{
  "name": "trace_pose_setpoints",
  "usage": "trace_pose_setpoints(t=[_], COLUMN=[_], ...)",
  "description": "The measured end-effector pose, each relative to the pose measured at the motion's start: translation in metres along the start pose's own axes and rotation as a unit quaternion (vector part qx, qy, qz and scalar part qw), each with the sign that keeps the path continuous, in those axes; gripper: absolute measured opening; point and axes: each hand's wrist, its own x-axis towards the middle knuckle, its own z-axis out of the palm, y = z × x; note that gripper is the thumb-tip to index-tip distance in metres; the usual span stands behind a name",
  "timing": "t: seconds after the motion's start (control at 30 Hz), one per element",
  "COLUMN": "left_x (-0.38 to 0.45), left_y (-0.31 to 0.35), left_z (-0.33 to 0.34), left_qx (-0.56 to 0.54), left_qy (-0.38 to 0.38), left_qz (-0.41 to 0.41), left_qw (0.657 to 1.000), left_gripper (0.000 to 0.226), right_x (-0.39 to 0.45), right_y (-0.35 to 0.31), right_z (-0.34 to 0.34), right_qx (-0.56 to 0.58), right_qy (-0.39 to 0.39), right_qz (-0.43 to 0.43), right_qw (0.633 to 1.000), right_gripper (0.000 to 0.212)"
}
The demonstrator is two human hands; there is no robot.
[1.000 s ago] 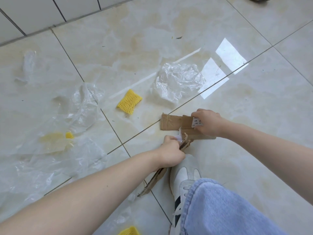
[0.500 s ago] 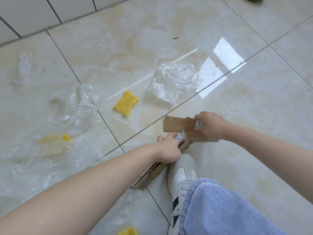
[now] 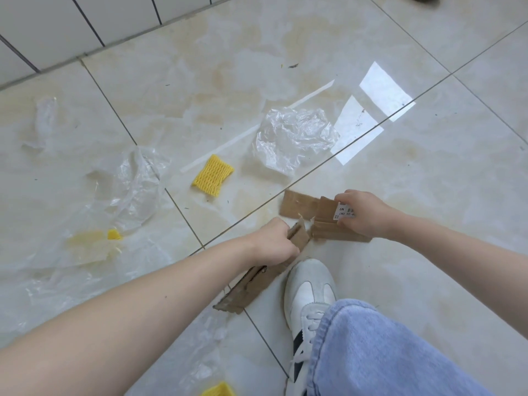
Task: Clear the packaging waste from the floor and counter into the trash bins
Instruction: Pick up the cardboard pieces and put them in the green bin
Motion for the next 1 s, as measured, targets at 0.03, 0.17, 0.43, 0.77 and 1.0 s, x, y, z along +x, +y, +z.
trace_pose_setpoints(t=[0.03,0.17,0.43,0.77,1.0], left_x=[-0.006,-0.023,-0.096,-0.211,-0.322], left_y=[-0.001,-0.013,-0.038,-0.065,-0.082], left_z=[-0.006,-0.033,-0.082,-0.122,-0.127], left_qx=[-0.003,0.021,-0.088,-0.179,-0.272], left_qy=[0.014,0.115,0.243,0.373,0.462], left_qz=[-0.004,-0.009,-0.002,0.035,0.033], left_qw=[1.0,0.993,0.966,0.91,0.844], left_gripper=[0.008,0.027,0.026,0.028,0.019], right_x=[-0.001,-0.002,-0.022,-0.07,-0.121], right_y=[-0.002,-0.02,-0.102,-0.205,-0.284], right_z=[-0.002,-0.011,-0.038,-0.064,-0.092], right_qx=[0.006,0.023,0.04,0.171,0.278], right_qy=[0.013,0.048,0.065,0.043,-0.002], right_qz=[-0.005,-0.035,-0.147,-0.164,-0.116], right_qw=[1.0,0.998,0.986,0.971,0.954], right_gripper=[0.023,0.014,0.012,0.031,0.009])
